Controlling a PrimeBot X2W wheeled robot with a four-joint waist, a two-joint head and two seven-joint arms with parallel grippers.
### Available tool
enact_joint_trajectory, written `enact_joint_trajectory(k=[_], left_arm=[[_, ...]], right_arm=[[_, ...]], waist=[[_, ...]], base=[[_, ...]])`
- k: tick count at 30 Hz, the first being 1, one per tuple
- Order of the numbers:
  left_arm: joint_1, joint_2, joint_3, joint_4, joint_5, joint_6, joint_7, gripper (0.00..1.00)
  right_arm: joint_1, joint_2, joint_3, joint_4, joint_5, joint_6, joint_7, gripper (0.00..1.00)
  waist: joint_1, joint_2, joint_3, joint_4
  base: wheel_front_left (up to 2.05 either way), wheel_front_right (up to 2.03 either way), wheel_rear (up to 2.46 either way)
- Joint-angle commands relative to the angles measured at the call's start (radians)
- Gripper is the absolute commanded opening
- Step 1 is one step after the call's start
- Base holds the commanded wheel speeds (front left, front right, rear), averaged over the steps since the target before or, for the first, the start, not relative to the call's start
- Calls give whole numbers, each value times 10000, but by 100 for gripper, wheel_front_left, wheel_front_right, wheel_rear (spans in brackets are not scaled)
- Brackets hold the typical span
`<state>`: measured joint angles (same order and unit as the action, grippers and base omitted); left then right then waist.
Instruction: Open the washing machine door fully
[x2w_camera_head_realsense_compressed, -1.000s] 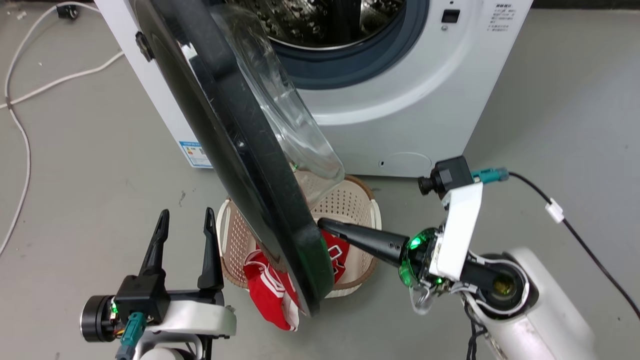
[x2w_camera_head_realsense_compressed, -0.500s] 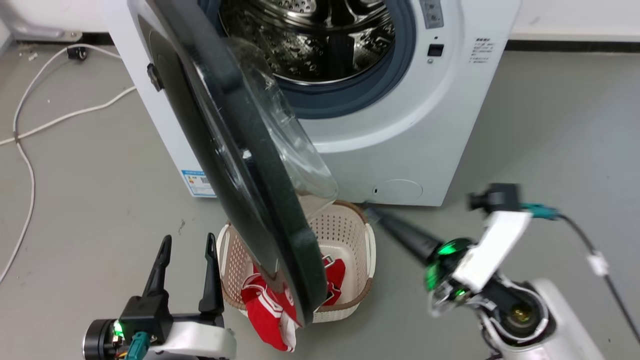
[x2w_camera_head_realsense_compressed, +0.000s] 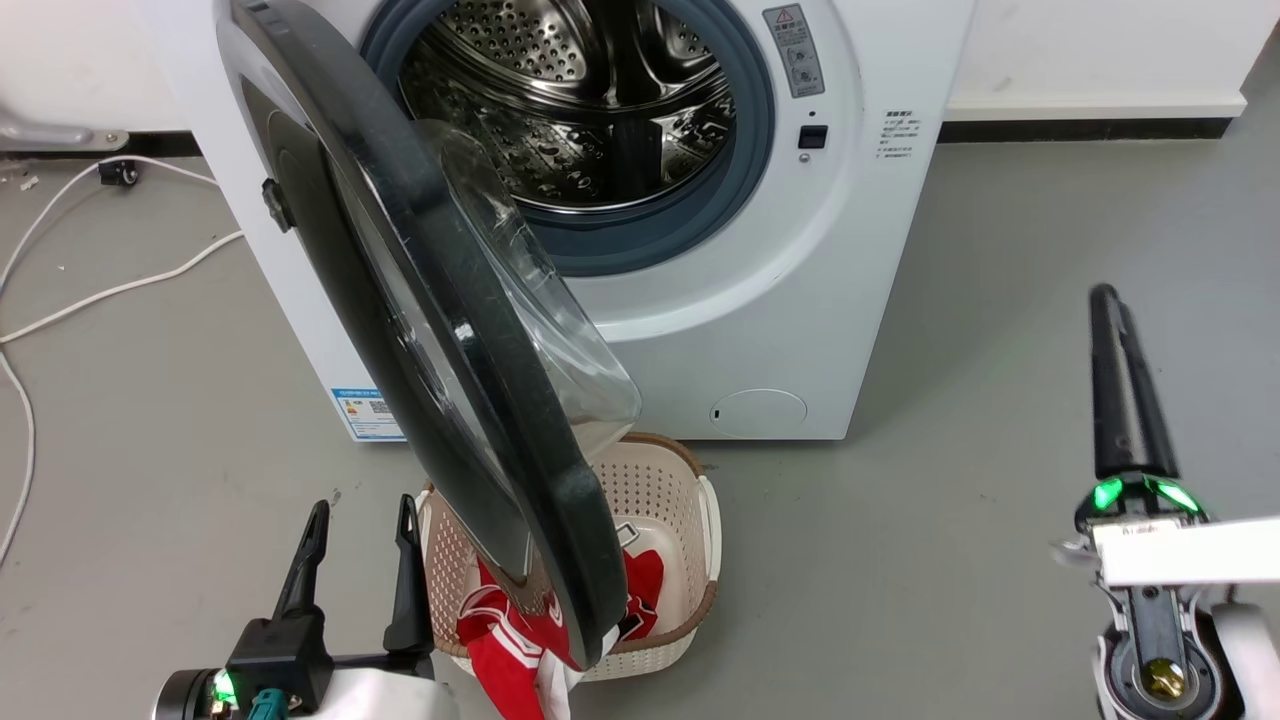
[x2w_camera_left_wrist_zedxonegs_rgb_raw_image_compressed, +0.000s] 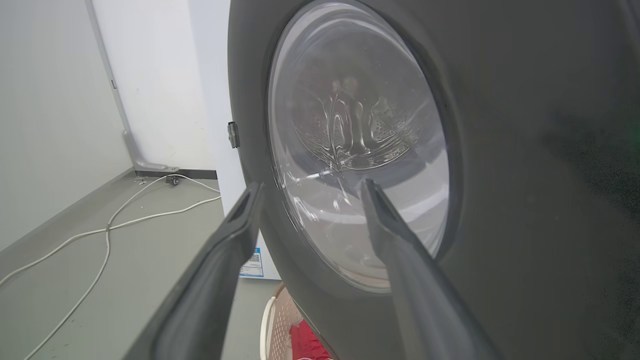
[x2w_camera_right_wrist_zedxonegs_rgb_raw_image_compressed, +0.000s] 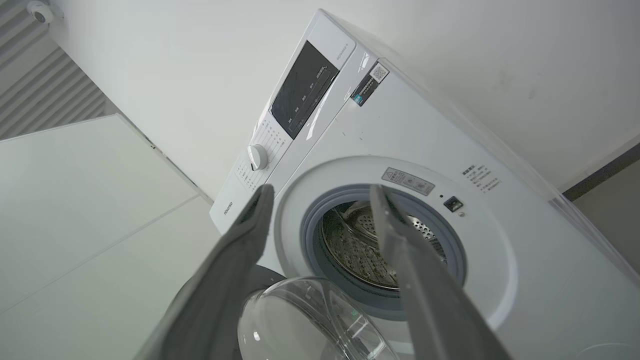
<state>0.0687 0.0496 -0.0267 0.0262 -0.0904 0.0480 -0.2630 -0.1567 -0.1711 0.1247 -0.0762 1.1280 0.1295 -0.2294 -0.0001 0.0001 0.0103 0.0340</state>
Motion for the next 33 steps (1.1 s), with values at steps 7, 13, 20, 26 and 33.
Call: enact_joint_trajectory(k=[7, 13, 20, 26, 33], left_arm=[[123, 13, 61, -75, 67, -12, -28, 100], [57, 14, 4, -72, 49, -27, -28, 100], [53, 13, -44, -58, 11, -30, -28, 100], [37, 13, -89, -67, 11, -9, -26, 100], [103, 13, -66, -92, 78, -2, -26, 100]], right_arm=[[684, 226, -1188, -826, -4622, 17, -348, 100], [1370, 679, -1297, -1434, -9012, 11, -354, 100], [2202, 1120, -1294, -843, -10822, 9, -356, 100], [2693, 1217, -1489, 0, -10756, 9, -357, 100], [2986, 1222, -1523, 451, -10460, 11, -357, 100]], waist=[[1, -1, -22, -120], [1, -1, 19, -87], [1, -1, 45, -66], [1, -1, 64, -18], [1, -1, 36, -20]], base=[[0, 0, 0], [0, 0, 0], [0, 0, 0], [0, 0, 0], [0, 0, 0]])
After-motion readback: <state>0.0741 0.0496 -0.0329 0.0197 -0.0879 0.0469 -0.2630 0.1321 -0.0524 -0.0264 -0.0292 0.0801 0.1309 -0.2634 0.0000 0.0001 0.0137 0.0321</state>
